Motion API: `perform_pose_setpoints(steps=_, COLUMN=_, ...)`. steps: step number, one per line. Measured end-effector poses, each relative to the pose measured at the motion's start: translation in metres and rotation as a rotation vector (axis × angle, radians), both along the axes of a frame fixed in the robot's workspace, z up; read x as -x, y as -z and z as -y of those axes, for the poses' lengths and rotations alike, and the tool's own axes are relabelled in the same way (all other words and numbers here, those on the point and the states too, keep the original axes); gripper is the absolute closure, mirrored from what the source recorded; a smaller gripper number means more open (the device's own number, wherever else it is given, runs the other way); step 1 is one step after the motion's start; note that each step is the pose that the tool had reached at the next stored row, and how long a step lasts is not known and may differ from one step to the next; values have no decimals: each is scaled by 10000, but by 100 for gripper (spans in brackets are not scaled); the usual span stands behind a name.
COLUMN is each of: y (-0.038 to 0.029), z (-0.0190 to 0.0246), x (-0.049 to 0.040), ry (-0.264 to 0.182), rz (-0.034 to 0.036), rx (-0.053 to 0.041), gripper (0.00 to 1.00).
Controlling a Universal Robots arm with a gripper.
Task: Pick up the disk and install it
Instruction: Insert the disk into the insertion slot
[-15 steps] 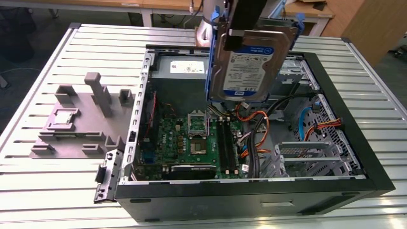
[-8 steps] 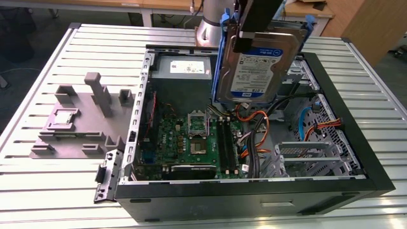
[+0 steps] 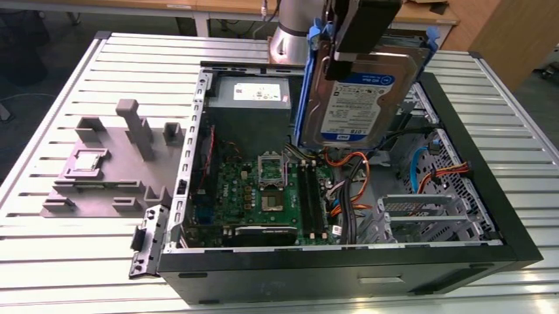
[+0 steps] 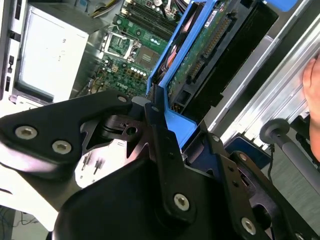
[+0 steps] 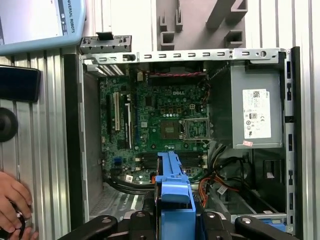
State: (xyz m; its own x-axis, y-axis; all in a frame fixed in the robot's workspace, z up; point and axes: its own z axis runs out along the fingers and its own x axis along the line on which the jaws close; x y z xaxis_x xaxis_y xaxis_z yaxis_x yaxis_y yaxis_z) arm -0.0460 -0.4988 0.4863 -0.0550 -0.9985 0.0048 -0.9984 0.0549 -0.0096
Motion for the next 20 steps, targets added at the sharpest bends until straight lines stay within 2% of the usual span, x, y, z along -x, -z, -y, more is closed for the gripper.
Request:
perform_pose_setpoints(steps=7, y=5, z=90, x=-25, ry=2, rz=-1, rx=0, gripper=63)
perform_pose_setpoints(steps=18, y=6, z=95, x=-29, ry=3, rz=-2, rx=5, gripper=63)
perform_pose_setpoints(steps=20, y=9, z=112, x=-39, ry=1, rz=-3, rx=10, gripper=63)
